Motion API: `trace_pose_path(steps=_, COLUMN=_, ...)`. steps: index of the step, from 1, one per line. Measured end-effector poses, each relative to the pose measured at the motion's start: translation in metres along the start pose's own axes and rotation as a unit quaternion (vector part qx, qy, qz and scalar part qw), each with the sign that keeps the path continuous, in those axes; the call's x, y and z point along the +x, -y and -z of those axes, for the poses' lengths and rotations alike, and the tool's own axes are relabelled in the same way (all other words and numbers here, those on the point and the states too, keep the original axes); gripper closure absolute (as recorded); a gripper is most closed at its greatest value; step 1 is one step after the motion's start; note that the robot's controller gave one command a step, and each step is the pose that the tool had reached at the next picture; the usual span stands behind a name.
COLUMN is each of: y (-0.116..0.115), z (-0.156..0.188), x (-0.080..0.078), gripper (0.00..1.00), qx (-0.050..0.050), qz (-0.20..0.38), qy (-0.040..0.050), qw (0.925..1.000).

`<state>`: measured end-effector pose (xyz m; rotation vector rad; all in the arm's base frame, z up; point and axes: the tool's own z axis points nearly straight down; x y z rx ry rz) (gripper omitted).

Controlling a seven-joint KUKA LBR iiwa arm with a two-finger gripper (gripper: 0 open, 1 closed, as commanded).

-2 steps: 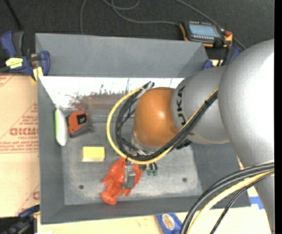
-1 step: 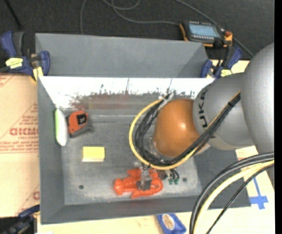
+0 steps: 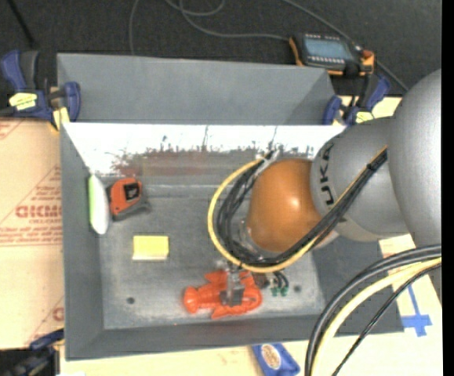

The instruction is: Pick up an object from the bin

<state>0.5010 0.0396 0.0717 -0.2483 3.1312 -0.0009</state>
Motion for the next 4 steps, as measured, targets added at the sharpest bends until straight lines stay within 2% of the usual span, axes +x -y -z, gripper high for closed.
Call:
trace_pose_path(steps=1, y=0.002, z=0.046, x=-0.002, gripper=1.00, qx=0.000, qz=-0.004, qy=-0.0030, qw=1.0000)
trace_pose_path(steps=2, y=0.019, z=0.063, x=-0.012, gripper=1.00, qx=0.001, qz=0.015, qy=0.0071, qw=0.9999)
trace_pose_path(steps=3, y=0.018, z=0.086, x=-0.003, gripper=1.00, qx=-0.001, qz=0.016, qy=-0.0053, qw=0.9999)
trace_pose_path(steps=4, y=0.003, z=0.149, x=-0.006, gripper=1.00, qx=0.000, qz=0.013, qy=-0.0012, qw=0.9999)
